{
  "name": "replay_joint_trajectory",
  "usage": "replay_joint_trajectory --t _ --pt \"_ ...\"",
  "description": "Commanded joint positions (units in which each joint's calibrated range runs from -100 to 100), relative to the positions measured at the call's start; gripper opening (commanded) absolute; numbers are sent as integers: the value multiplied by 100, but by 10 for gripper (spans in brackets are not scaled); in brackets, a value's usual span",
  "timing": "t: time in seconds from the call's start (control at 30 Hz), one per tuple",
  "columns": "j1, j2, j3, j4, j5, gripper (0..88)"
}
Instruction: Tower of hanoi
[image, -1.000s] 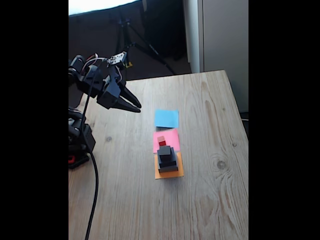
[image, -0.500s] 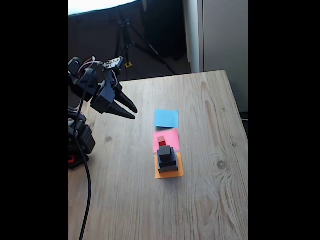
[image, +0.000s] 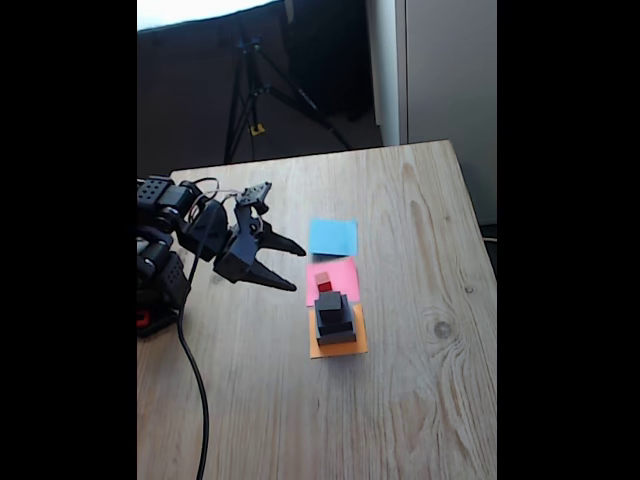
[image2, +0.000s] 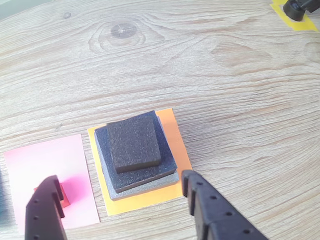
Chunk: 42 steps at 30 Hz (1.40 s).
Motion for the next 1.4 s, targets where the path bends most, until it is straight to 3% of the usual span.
replay_joint_trajectory --t 0.0,0.63,1.37 --pt "130 -63 352 -905 87 281" --pt "322 1754 1361 -4183 87 285" --pt "-79 2700 1852 -6020 70 297"
